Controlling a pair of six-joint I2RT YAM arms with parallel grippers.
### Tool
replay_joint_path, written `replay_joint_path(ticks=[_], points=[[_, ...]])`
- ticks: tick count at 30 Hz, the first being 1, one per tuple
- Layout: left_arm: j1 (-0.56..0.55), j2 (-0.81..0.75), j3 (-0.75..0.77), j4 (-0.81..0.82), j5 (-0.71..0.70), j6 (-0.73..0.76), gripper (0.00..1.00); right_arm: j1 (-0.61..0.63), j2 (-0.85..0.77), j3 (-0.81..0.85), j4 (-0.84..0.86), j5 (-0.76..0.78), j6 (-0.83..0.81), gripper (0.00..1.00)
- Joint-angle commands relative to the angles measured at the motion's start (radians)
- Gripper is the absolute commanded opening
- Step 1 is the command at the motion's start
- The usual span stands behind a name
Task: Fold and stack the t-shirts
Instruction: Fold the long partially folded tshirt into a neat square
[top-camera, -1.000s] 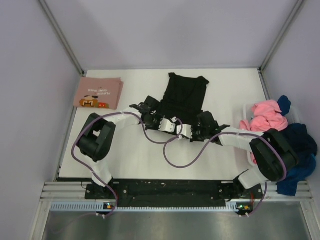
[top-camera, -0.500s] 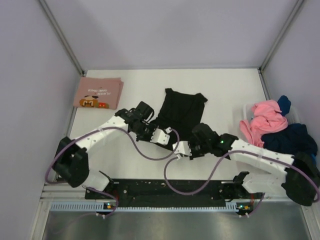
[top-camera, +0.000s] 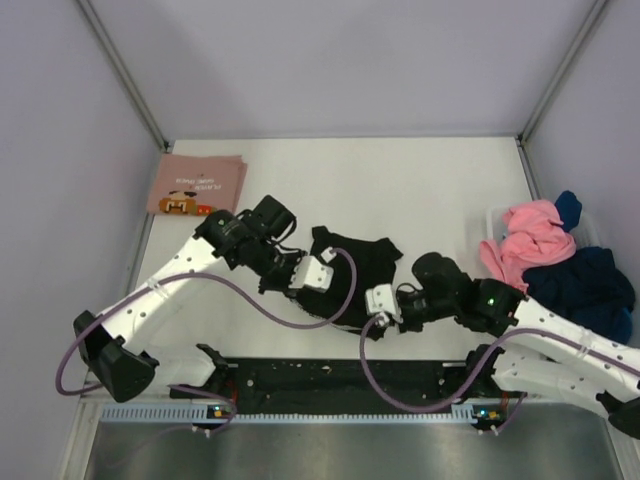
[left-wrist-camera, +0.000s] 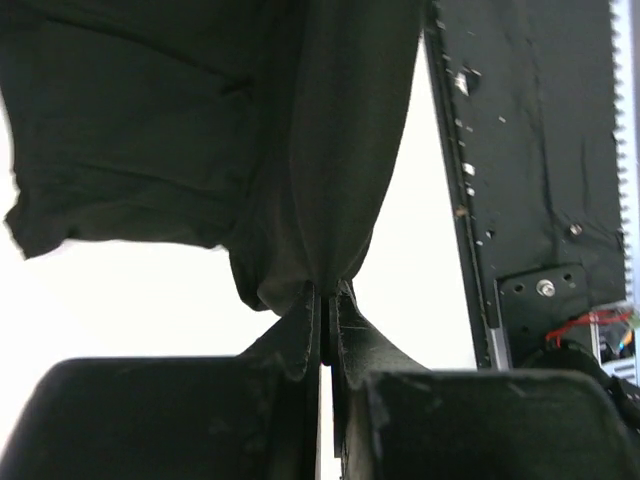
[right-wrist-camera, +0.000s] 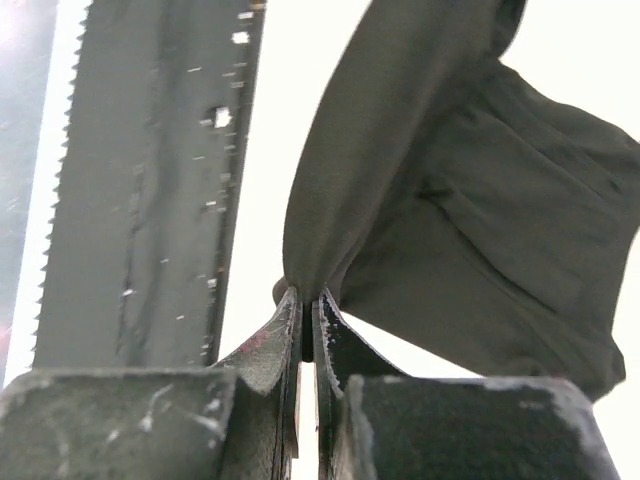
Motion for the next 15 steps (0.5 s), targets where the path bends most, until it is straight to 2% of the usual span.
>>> replay_joint_path(ticks=[1,5,8,11,15], points=[[0.031,0.062,0.066,0.143,-0.054,-0.182,0.00,-0.212,0.009,0.028,0.132,-0.089,0.087,0.00],[0.099,0.195,0.156,0.233,-0.086,-0.262,0.00,-0.419,0.092,0.004,0.295,-0.103,0.162,0.00],[0.171,0.347,0.308,0.243,-0.079,-0.328,0.00,-0.548,0.171,0.003,0.438,-0.111,0.228,0.00],[0.234,0.507,0.481,0.219,-0.051,-0.389,0.00,-0.624,0.263,0.009,0.527,-0.138,0.262,0.00],[0.257,0.689,0.650,0.170,-0.048,-0.395,0.00,-0.691,0.371,0.029,0.565,-0.152,0.276,0.00]])
